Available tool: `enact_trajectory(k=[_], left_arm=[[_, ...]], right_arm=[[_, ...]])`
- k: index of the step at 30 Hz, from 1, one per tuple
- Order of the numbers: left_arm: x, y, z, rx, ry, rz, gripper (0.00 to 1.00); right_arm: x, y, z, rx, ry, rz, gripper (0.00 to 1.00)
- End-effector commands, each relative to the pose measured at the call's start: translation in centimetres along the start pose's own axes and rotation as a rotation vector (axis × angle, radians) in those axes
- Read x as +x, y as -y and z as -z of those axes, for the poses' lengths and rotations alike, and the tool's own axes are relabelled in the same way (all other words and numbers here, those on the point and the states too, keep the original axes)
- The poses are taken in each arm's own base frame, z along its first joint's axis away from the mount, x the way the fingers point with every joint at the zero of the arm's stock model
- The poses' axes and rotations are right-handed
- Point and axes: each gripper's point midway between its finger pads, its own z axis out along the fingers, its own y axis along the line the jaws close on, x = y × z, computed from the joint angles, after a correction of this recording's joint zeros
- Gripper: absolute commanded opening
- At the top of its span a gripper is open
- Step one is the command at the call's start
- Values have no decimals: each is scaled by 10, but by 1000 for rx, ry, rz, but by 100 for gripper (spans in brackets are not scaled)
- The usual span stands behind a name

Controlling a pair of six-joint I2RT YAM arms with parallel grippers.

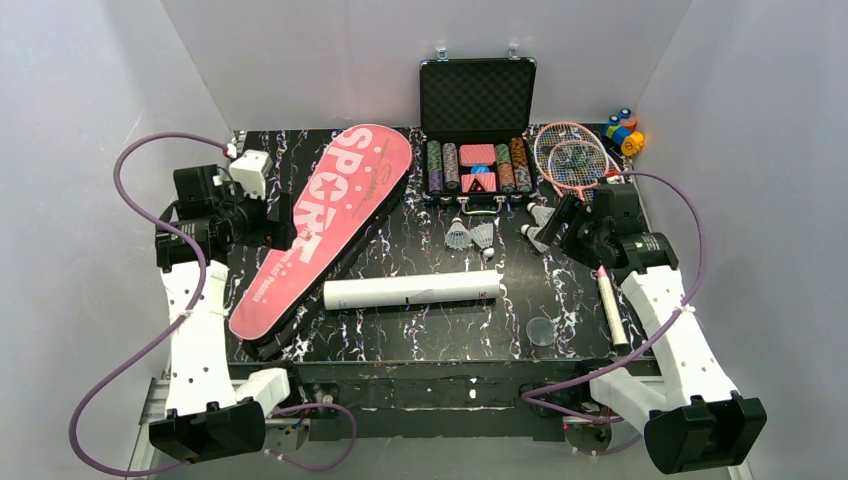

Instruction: Pack up the badminton gear

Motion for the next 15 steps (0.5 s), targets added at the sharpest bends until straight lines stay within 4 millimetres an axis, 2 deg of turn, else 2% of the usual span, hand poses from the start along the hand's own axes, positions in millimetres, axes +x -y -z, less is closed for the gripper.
enact_trajectory(k=[1, 5, 10, 15], left_arm=[[17, 8, 6, 19, -20, -17, 98], [36, 24, 8, 117, -62, -97, 98], [45, 39, 13, 200, -80, -142, 98], [62, 46, 12, 239, -130, -182, 98]], right_arm=[[9, -17, -7, -69, -52, 6, 87], [34, -32, -17, -109, -136, 38, 88], [64, -42, -27, -173, -219, 14, 89], [81, -42, -29, -216, -262, -11, 81]])
